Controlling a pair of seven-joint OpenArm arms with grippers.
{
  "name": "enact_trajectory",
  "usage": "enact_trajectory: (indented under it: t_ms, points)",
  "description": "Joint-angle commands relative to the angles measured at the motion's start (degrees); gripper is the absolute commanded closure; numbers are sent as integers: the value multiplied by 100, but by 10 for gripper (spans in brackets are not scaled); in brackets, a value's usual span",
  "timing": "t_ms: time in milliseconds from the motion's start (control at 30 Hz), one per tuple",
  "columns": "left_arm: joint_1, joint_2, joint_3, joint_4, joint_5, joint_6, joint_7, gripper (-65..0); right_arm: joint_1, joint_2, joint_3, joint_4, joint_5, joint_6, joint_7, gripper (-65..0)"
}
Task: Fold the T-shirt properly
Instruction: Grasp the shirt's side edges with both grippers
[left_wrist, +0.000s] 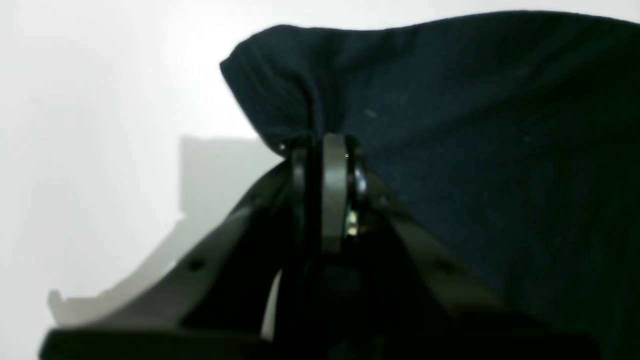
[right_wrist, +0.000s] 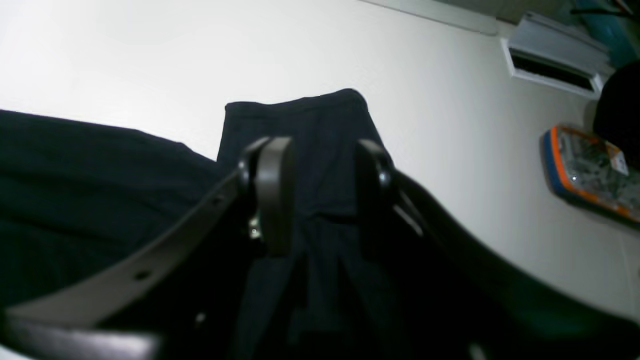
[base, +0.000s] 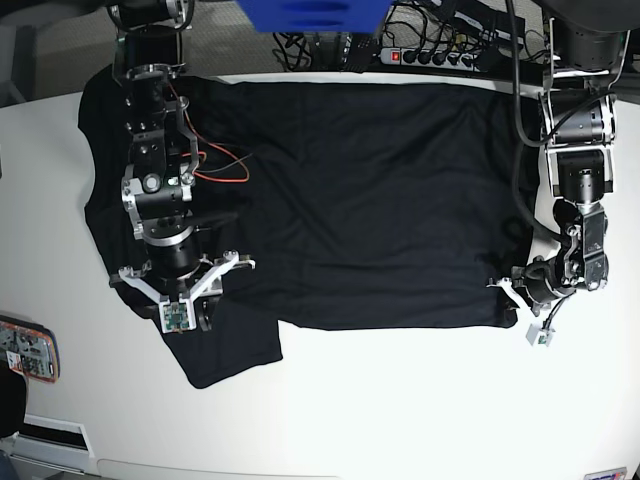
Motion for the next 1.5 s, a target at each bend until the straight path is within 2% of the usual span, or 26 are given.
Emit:
enact_trajectory:
  t_ms: [0,200,233,367,533,633,700,833,1000,1100,1233,1300,1467]
  points:
    - [-13,-34,7,195,85,-14,230,0,282,27,21,45,-17,-40,123,-196]
    - [549,-51,-10,1400,85,-14,239,0,1653,36,-67,-553,10,-5,-809,-197]
    - [593,-51,-10,1532,85,-14,248,0,1838,36,-137,-720,10,100,-950,-197]
    - [628,-60,-10,1672,93,-14,257,0,2409,36,-269,-1432,10,1006,-1363,-209]
    - [725,-69,-10,1672,93,-14,257,0,2541,36,-269,-2179,10,1595,-1346,-337]
    - [778,-69,-10,1672,93,-14,257,0,2541,36,-296,-2830,10,1762,-1284,-411]
    - [787,-69,-10,1672,93,-14,257,0,2585,36,-260,-3287,10,1762,-1029,-436]
    - [787,-69,-10,1672,93,-14,257,0,3236,18,-181,-4509,10,1736,-317,-418]
    - [892,-69,-19,1672,93,-14,248,0,3561,18,962,-5766,10,1727,351,-409]
    - [901,-69,-19,1672,93,-14,239,0,3728,18,1392,-6258,1,1727,712,-409]
    - [901,-69,-19,1681,85,-14,239,0,4335,18,1445,-7032,1,1727,1406,-409]
    - [910,-69,-19,1725,85,-14,239,0,4352,18,1454,-7428,1,1709,1775,-409]
    - [1068,-69,-19,2068,85,-14,257,0,4352,18,1428,-8377,1,1208,2575,-409]
